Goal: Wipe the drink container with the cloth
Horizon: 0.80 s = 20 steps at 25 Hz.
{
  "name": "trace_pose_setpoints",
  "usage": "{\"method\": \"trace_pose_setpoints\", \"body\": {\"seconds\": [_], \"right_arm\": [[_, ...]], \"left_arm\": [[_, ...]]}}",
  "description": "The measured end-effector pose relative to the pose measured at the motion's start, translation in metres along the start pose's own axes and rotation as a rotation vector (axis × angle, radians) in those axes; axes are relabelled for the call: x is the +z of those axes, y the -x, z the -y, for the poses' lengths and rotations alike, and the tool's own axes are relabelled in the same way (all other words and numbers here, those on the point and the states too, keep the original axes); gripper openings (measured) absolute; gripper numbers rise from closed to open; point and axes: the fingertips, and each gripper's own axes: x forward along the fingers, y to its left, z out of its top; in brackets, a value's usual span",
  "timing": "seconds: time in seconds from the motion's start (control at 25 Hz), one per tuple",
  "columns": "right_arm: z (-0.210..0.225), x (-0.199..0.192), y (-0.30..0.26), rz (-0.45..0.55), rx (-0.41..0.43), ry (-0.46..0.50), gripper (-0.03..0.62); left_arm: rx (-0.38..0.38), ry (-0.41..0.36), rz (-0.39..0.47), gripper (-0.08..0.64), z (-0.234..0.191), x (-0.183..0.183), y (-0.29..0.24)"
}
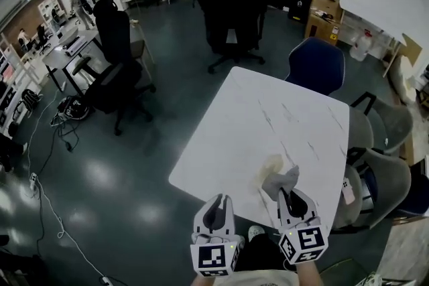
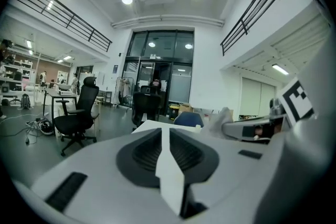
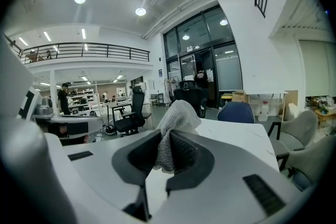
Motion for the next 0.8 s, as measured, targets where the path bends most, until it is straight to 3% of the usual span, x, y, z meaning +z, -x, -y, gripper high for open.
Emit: {"method": "trace_pose_setpoints", "body": {"seconds": [0.8], "right_arm": [[0.041, -0.037, -0.052, -0.214, 0.099, -0.011, 0.043]], "left_arm": [[-0.077, -0.01, -0.06, 0.034, 0.034, 0.002, -0.073]]}}
